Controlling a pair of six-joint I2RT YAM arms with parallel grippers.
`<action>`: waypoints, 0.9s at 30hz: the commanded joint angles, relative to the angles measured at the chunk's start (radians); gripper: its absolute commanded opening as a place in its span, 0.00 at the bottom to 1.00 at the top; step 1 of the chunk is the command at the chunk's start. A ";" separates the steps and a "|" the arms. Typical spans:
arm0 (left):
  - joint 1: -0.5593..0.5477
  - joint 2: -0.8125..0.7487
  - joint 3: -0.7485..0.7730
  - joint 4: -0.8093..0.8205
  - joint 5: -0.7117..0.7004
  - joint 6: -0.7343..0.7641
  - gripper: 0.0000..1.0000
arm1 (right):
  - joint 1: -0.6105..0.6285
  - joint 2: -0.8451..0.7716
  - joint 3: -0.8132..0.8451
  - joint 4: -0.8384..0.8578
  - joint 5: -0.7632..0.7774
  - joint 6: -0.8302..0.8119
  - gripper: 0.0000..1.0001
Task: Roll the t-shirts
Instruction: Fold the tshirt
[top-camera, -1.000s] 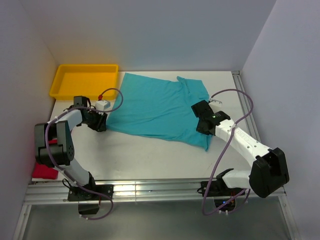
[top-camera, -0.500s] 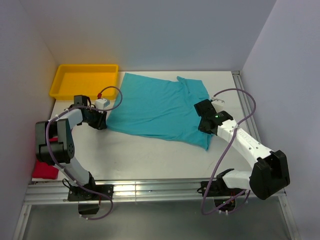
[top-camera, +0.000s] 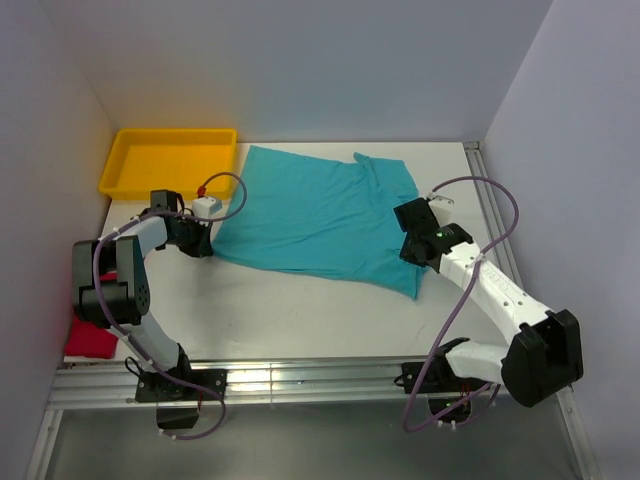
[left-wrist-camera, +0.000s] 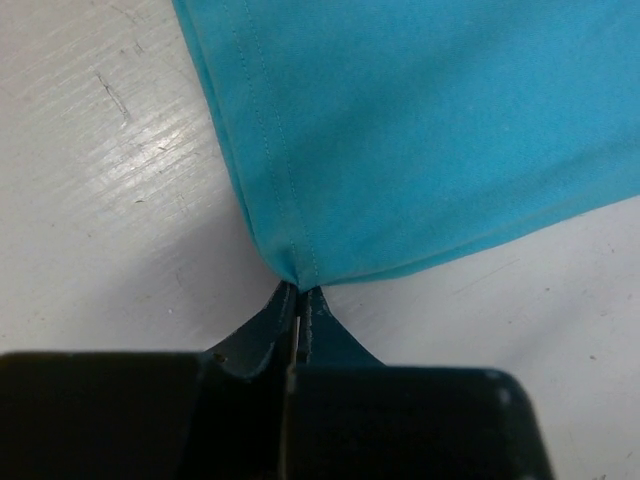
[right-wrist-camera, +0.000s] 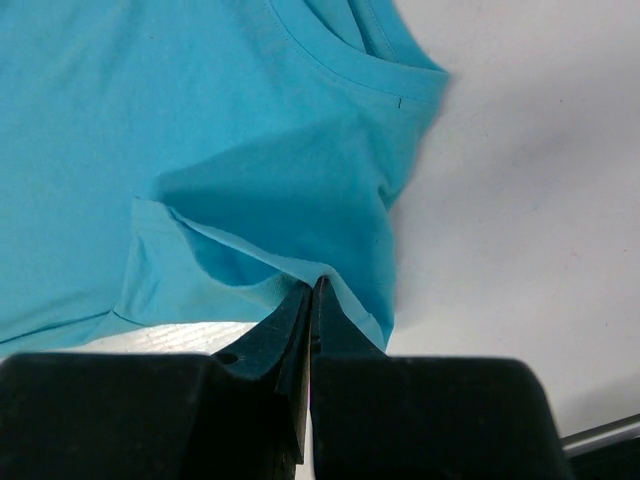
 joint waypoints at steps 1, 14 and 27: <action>-0.004 -0.022 0.031 -0.036 0.023 0.021 0.00 | -0.009 -0.043 0.002 0.007 0.009 -0.015 0.00; -0.003 -0.090 0.013 -0.122 0.003 0.153 0.05 | -0.009 -0.117 0.003 -0.017 -0.013 -0.032 0.00; -0.003 -0.143 -0.053 -0.049 0.002 0.179 0.32 | -0.012 -0.110 0.031 -0.033 0.001 -0.046 0.00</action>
